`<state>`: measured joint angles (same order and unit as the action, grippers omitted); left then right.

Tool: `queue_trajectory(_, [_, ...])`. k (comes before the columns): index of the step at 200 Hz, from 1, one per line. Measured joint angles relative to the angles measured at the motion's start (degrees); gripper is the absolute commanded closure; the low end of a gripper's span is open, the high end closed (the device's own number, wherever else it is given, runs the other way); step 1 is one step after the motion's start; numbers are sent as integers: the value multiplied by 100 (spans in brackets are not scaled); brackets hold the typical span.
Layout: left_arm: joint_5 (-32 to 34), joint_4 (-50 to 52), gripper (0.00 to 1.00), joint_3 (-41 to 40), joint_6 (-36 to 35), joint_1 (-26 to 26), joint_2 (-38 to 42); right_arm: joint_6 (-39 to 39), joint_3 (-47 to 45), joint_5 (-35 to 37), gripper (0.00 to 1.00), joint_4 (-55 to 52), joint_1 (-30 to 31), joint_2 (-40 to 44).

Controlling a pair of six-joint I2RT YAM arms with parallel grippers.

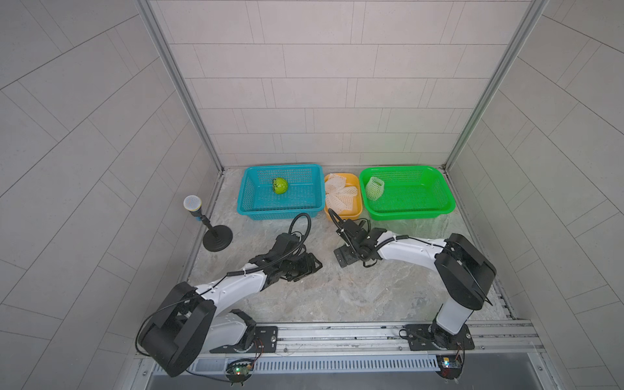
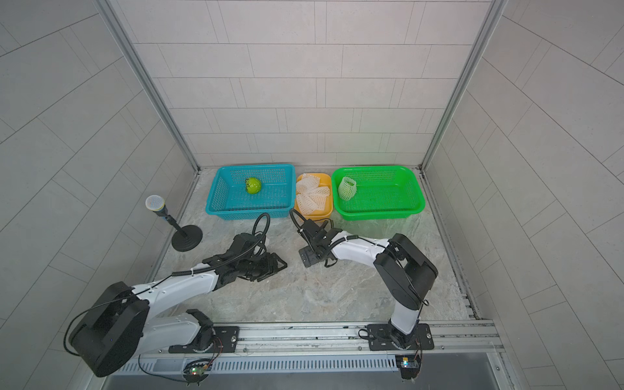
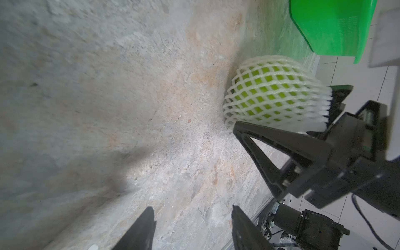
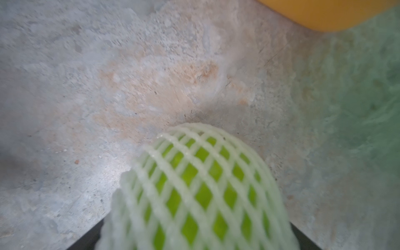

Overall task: Sleeve custard apples in foam nets
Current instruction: Put on the foam net on the custard apple.

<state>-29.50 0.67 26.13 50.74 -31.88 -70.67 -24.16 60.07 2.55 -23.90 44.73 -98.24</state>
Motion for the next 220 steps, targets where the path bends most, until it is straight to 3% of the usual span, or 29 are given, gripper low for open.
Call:
queue_trajectory(131, [-2,0,40,0,24,0,2,-31,247,-98,1,-125,-55,160])
queue_trajectory(220, [-2,-2,40,0,24,0,2,-94,249,-103,17,-66,-168,-46])
